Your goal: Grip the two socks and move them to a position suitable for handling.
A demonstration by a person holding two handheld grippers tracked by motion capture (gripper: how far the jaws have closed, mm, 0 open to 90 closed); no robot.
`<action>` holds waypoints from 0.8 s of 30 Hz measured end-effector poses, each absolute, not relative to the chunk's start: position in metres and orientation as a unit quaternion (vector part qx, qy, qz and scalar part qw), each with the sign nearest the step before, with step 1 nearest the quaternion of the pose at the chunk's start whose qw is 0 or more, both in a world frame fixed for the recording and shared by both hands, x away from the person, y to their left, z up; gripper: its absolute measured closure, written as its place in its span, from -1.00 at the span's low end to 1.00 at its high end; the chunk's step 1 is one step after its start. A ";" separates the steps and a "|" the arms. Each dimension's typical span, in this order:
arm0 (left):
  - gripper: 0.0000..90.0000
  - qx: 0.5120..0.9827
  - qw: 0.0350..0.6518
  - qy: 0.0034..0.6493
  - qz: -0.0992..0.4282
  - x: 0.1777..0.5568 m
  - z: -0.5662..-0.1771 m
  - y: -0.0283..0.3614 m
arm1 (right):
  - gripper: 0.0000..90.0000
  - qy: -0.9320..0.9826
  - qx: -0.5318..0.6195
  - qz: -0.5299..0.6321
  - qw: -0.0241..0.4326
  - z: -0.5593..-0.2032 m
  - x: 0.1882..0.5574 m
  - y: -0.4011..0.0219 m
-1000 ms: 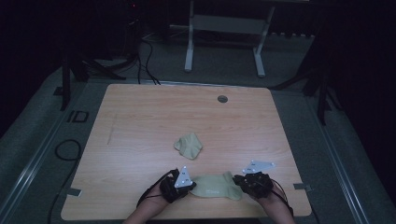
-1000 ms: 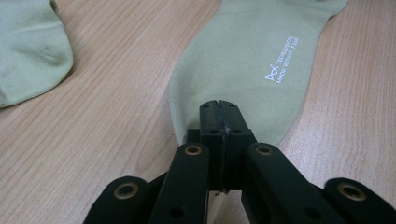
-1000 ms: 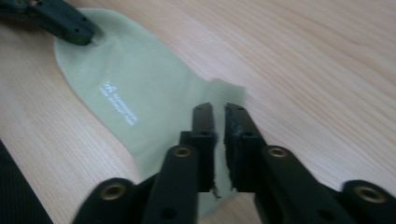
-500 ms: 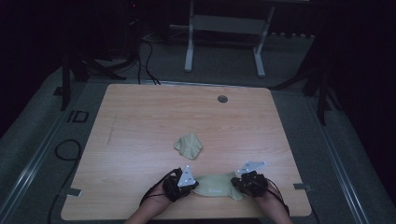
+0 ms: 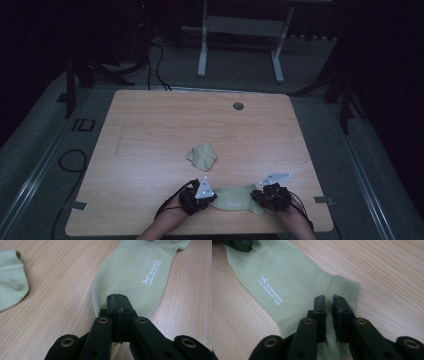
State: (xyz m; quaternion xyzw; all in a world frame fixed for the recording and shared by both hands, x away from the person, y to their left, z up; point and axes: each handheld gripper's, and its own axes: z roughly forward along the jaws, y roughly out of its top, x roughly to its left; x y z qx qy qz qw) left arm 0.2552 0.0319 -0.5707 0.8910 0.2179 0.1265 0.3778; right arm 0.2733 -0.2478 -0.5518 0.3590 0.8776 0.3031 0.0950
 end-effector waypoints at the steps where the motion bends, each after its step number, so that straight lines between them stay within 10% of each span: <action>1: 0.96 0.890 0.380 0.218 0.126 0.255 -0.571 0.032 | 0.77 0.876 0.362 0.306 0.092 -0.552 0.274 -0.249; 9: 0.07 0.876 0.396 0.248 0.116 0.254 -0.562 0.037 | 0.28 0.869 0.357 0.327 0.097 -0.536 0.274 -0.249; 24: -0.09 0.865 0.404 0.280 0.101 0.246 -0.552 0.078 | -0.24 0.878 0.341 0.318 0.106 -0.519 0.309 -0.232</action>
